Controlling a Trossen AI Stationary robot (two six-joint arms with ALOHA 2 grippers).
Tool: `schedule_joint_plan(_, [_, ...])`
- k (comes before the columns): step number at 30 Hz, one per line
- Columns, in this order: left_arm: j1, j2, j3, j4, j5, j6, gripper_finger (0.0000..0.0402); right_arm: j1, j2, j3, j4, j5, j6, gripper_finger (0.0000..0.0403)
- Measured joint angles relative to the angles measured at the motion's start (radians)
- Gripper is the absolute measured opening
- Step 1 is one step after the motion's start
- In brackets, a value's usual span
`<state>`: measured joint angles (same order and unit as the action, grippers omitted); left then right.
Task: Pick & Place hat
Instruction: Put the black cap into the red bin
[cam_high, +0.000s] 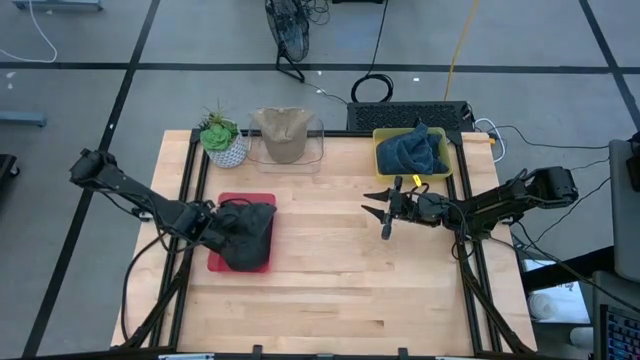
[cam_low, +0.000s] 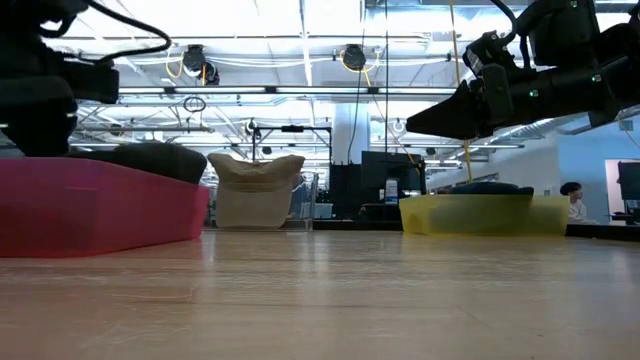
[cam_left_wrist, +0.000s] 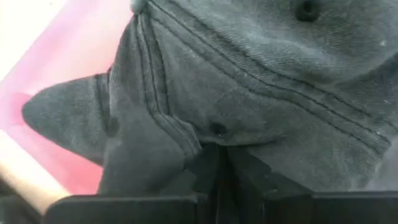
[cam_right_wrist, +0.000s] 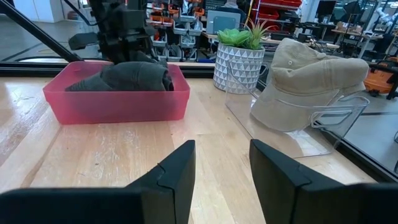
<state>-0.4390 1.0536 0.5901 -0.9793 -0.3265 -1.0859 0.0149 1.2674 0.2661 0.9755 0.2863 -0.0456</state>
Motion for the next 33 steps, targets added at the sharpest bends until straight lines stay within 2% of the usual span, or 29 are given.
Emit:
schedule_joint_plan(15, [0.000, -0.001, -0.102, 0.142, -0.026, -0.048, 0.0046, 0.000, 0.000, 0.000, 0.009, 0.000, 0.000, 0.0130])
schedule_joint_plan(33, [0.000, 0.001, -0.104, 0.144, -0.018, -0.061, 0.0046, 0.000, 0.000, 0.000, 0.009, 0.000, 0.000, 0.0130])
